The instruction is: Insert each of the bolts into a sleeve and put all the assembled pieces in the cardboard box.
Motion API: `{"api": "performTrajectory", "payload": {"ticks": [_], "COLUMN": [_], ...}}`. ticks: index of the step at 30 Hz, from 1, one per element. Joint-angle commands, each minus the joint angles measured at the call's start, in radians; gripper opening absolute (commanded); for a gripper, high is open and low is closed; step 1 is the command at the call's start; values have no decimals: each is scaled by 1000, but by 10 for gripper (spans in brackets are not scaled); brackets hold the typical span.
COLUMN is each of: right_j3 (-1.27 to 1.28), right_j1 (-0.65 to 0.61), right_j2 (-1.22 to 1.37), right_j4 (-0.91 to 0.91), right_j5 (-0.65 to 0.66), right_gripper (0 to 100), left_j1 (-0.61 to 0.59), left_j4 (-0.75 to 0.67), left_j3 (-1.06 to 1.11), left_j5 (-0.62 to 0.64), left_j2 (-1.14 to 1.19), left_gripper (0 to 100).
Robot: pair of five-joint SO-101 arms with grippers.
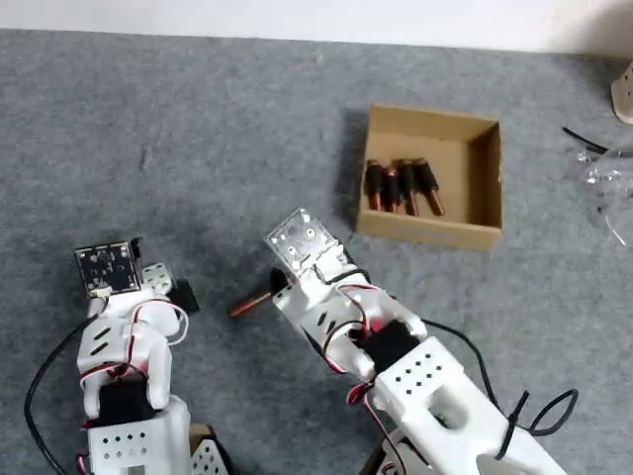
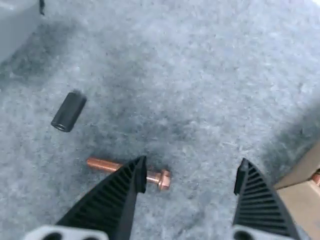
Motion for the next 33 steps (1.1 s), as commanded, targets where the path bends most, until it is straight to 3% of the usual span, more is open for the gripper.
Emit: {"api": "performTrajectory", "payload": {"ticks": [1, 3, 7, 10, 12, 16, 27, 30, 33], "right_j3": [-2, -2, -4, -30, -62, -94, -139, -226, -403], "right_j1": [-16, -41, -91, -99, -84, -70, -251, -283, -305], "right_j2": [44, 87, 157, 203, 240, 329, 409, 440, 532], "right_j4": [7, 7, 5, 2, 5, 4, 7, 56, 162], "right_j5": [15, 12, 11, -32, -103, -115, -121, -203, -221], "right_gripper": [252, 252, 252, 252, 252, 252, 252, 252, 252], "left_j1": [-77, -97, -278, -349, -360, -479, -1072, -1078, -1078], "left_j4": [-11, -17, -21, -21, -21, -74, -78, -41, 129], "left_j3": [10, 8, -13, -21, -24, -25, -16, 19, 1], "left_j5": [-158, -87, 32, 89, 83, 57, 51, -32, -187], "left_j2": [-18, -18, -16, -16, -18, -19, -19, -15, -19], "left_gripper": [7, 7, 7, 7, 7, 7, 7, 7, 7]}}
